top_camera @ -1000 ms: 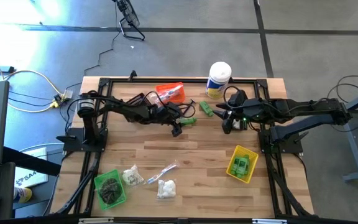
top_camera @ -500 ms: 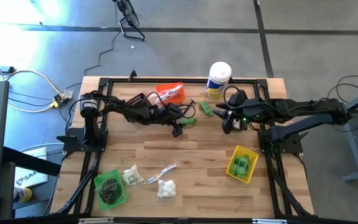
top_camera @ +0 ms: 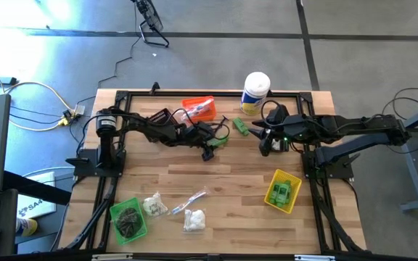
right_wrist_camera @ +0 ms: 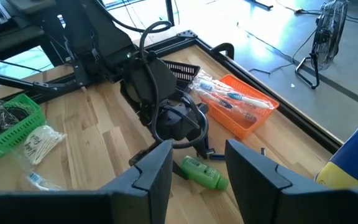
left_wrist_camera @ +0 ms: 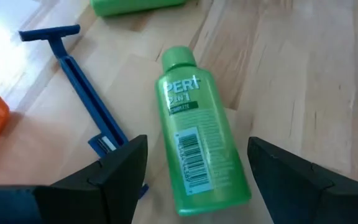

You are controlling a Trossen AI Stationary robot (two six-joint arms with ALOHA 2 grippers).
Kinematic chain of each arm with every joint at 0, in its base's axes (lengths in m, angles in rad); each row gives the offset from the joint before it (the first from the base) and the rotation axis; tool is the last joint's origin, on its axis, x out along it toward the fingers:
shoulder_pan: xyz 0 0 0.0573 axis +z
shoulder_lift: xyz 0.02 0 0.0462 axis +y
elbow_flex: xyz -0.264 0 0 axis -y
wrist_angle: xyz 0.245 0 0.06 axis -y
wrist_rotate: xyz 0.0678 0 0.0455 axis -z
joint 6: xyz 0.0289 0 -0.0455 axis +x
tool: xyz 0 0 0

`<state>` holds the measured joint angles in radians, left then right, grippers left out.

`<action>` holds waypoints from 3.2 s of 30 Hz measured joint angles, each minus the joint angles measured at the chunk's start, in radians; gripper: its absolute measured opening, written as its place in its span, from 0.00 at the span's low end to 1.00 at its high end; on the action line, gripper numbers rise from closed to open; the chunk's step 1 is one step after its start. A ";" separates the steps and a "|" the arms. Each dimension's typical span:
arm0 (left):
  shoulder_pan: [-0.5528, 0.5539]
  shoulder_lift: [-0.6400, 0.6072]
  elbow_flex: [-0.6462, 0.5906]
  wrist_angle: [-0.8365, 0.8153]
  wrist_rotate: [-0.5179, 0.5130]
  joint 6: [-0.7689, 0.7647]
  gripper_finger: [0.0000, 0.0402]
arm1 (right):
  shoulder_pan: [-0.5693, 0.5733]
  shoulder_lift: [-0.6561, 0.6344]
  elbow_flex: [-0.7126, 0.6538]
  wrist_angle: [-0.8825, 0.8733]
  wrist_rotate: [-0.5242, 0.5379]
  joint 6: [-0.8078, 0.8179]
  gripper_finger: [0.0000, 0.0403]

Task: Pick & Place Travel size toiletries
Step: Put the green shampoo bottle into the yellow bin

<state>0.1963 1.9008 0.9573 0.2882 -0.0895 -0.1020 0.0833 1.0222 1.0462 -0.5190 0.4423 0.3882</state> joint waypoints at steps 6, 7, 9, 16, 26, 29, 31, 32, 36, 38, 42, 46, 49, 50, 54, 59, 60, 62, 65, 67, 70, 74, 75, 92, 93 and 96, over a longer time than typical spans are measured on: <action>0.000 0.039 0.001 0.009 -0.008 -0.007 0.68 | 0.000 0.000 0.000 0.000 0.000 0.000 0.35; 0.000 0.045 0.001 0.014 -0.009 -0.012 0.68 | 0.000 0.000 0.000 0.000 0.000 0.000 0.35; -0.001 0.044 0.002 0.010 -0.010 -0.030 0.68 | 0.000 0.000 0.000 0.000 0.000 0.000 0.35; 0.000 0.044 0.001 0.015 -0.010 -0.047 0.64 | 0.000 0.000 0.000 0.000 0.000 0.000 0.35; 0.001 0.044 0.001 0.011 -0.003 -0.109 0.45 | 0.000 0.000 0.000 0.000 0.000 0.000 0.35; 0.001 0.044 0.001 0.006 0.002 -0.114 0.44 | 0.000 0.000 0.000 0.000 0.000 0.000 0.35; 0.001 0.044 0.001 0.001 0.016 -0.118 0.45 | 0.000 0.000 0.000 -0.001 -0.002 0.000 0.35; 0.001 0.044 0.001 0.000 0.021 -0.126 0.46 | 0.000 0.000 0.000 0.000 -0.004 0.000 0.35; 0.001 0.044 0.001 -0.002 0.030 -0.163 0.47 | 0.000 0.000 0.000 -0.001 -0.006 -0.001 0.35; 0.001 0.044 0.001 -0.003 0.043 -0.179 0.47 | 0.000 0.000 0.000 -0.001 -0.006 -0.002 0.35; 0.002 0.043 0.001 -0.011 0.077 -0.218 0.47 | 0.000 0.000 0.000 -0.001 -0.007 -0.033 0.35; 0.002 0.043 0.002 -0.022 0.096 -0.276 0.47 | 0.000 0.000 0.000 -0.001 -0.007 -0.073 0.35; 0.002 0.043 0.002 -0.025 0.103 -0.323 0.47 | 0.000 0.000 0.000 -0.001 -0.007 -0.094 0.35; 0.001 0.043 0.002 -0.023 0.106 -0.328 0.47 | 0.000 0.000 0.000 -0.001 -0.007 -0.101 0.35; 0.001 0.044 0.000 0.001 0.108 -0.326 0.47 | 0.000 0.000 0.000 -0.001 -0.007 -0.105 0.35; -0.001 0.046 -0.001 0.023 0.100 -0.325 0.47 | 0.000 0.000 0.000 -0.001 -0.028 -0.105 0.35; -0.001 0.046 -0.001 0.027 0.098 -0.325 0.47 | 0.000 0.000 0.000 -0.001 -0.030 -0.105 0.35; -0.002 0.046 -0.002 0.031 0.093 -0.325 0.47 | 0.000 0.000 0.000 -0.001 -0.035 -0.105 0.35; -0.002 0.046 -0.002 0.027 0.092 -0.325 0.47 | 0.000 0.000 0.000 -0.001 -0.053 -0.105 0.35; -0.004 0.045 -0.001 0.022 0.094 -0.325 0.47 | 0.000 0.000 0.000 0.000 -0.053 -0.101 0.35; -0.017 0.040 -0.002 0.006 0.094 -0.322 0.47 | 0.000 0.000 0.000 0.005 -0.055 -0.085 0.35; -0.045 0.037 -0.001 -0.021 0.083 -0.321 0.47 | 0.000 0.000 0.000 0.007 -0.055 -0.047 0.35; -0.053 0.036 0.000 -0.027 0.079 -0.321 0.47 | 0.000 0.000 0.000 0.007 -0.055 -0.043 0.35; -0.164 -0.084 -0.006 -0.199 0.015 -0.265 0.43 | 0.000 0.000 0.000 0.003 -0.105 0.026 0.35; -0.169 -0.087 -0.007 -0.212 0.011 -0.266 0.43 | 0.000 0.000 0.000 0.004 -0.105 0.033 0.35; -0.179 -0.090 -0.005 -0.213 0.001 -0.266 0.43 | 0.000 0.000 0.000 0.000 -0.105 0.038 0.35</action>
<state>0.0173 1.8111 0.9524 0.0754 -0.0880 -0.3679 0.0834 1.0222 1.0460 -0.5194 0.3370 0.4263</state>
